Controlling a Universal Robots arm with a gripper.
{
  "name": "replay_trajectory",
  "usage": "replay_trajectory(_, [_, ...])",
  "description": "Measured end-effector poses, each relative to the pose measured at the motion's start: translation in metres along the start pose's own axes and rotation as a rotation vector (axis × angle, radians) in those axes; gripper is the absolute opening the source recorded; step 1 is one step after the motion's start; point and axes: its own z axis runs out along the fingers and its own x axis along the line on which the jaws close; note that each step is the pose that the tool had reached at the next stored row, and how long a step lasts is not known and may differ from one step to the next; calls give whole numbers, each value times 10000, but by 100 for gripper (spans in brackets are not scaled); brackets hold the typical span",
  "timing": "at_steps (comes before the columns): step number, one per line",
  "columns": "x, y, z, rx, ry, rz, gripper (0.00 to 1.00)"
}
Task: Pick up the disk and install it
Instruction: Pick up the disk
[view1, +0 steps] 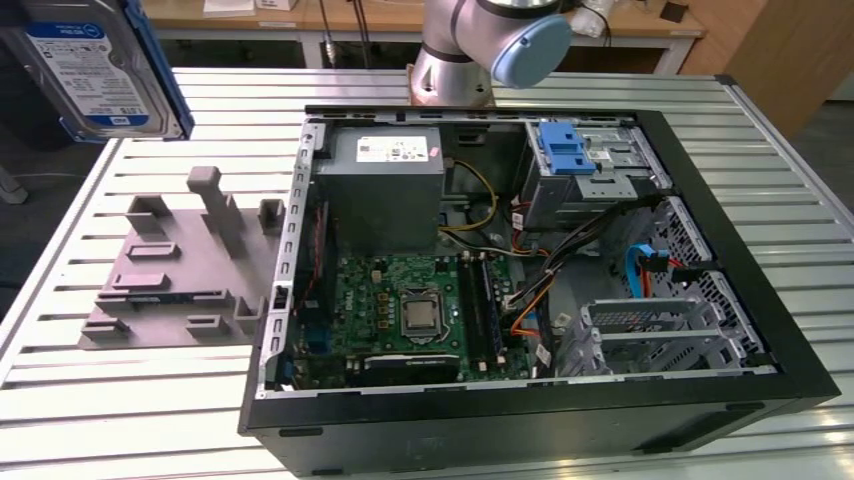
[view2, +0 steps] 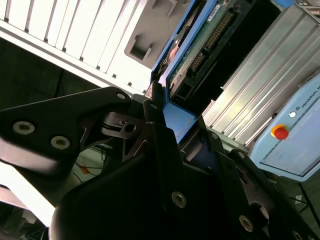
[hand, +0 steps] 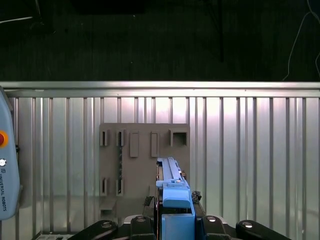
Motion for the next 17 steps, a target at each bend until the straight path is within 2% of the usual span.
replay_trajectory(9, [11,-79,0,-1,0,1,37])
replay_trajectory(17, [176,-117,-2,0,0,0,37])
